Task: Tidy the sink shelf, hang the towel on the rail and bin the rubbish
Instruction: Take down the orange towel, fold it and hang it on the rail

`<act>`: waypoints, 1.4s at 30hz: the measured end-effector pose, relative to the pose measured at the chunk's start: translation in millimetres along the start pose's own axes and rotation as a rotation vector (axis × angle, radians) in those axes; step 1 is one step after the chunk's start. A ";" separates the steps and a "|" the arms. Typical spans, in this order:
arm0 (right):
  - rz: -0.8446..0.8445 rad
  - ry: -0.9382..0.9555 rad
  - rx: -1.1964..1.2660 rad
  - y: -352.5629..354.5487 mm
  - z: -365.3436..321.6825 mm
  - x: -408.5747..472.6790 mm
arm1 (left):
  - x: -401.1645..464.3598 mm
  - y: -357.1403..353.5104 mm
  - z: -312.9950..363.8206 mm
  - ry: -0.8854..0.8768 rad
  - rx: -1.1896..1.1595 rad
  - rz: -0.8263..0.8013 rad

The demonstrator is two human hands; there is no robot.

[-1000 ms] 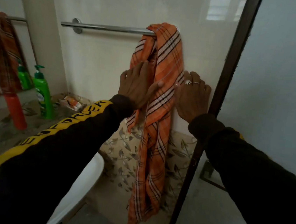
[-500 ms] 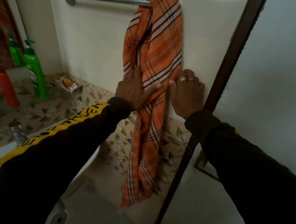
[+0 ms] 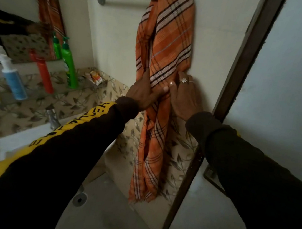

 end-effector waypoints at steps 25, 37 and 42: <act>-0.064 0.095 -0.170 -1.8 -37.1 -15.3 | -9.9 2.4 -0.1 0.050 0.039 -0.095; 0.117 0.005 -0.075 32.7 -47.4 -2.0 | -10.5 17.0 10.5 0.073 -0.094 -0.069; 0.094 0.013 -0.034 35.1 -47.9 5.2 | 2.7 30.9 14.8 0.105 -0.121 -0.039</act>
Point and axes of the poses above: each hand's wrist, its own x-axis towards the middle knuckle, its own y-axis out of the back of the hand, z = x × y, the point moved 8 cm from there along x, towards the middle knuckle, and after that the axes turned 6 degrees about x, right-handed, at the moved point
